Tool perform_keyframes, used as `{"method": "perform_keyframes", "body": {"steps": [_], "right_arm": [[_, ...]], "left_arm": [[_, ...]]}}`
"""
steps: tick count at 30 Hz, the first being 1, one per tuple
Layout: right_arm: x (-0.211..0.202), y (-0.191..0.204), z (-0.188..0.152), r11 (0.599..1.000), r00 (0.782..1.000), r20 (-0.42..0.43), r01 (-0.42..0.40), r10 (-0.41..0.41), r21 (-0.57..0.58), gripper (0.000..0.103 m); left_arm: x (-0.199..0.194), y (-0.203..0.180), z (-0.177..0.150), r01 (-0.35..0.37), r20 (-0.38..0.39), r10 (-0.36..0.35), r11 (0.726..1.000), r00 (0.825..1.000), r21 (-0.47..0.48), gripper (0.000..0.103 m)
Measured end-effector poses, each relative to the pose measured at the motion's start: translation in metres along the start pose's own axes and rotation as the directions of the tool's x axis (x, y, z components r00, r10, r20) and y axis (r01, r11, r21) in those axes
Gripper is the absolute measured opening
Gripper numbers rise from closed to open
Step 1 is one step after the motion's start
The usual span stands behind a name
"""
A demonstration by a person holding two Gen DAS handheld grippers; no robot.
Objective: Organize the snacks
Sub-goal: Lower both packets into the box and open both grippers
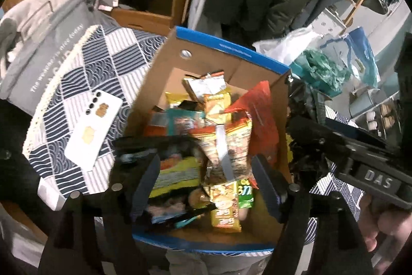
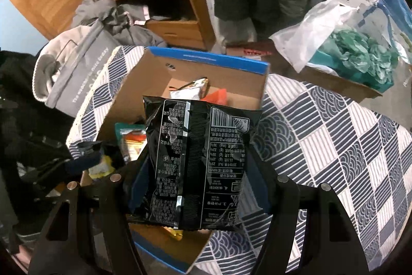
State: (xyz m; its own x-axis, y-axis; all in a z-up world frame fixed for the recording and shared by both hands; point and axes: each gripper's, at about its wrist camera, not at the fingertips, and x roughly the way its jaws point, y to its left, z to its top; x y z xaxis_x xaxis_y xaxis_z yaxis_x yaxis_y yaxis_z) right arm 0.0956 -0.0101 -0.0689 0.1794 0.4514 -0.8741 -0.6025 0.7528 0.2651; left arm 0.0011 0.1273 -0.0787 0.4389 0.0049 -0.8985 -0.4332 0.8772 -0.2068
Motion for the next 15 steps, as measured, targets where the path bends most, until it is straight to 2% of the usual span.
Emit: {"method": "perform_keyframes", "body": {"steps": [12, 15], "right_arm": [[0.017, 0.023, -0.007, 0.999, 0.999, -0.032, -0.024, 0.023, -0.029, 0.07], [0.014, 0.024, -0.007, 0.999, 1.0, -0.019, -0.018, 0.017, -0.028, 0.076]], "left_arm": [[-0.022, 0.02, -0.012, -0.002, 0.041, 0.003, 1.0, 0.999, -0.03, 0.075], [-0.026, 0.021, -0.013, -0.01, 0.051, 0.011, 1.0, 0.999, -0.023, 0.077]]}}
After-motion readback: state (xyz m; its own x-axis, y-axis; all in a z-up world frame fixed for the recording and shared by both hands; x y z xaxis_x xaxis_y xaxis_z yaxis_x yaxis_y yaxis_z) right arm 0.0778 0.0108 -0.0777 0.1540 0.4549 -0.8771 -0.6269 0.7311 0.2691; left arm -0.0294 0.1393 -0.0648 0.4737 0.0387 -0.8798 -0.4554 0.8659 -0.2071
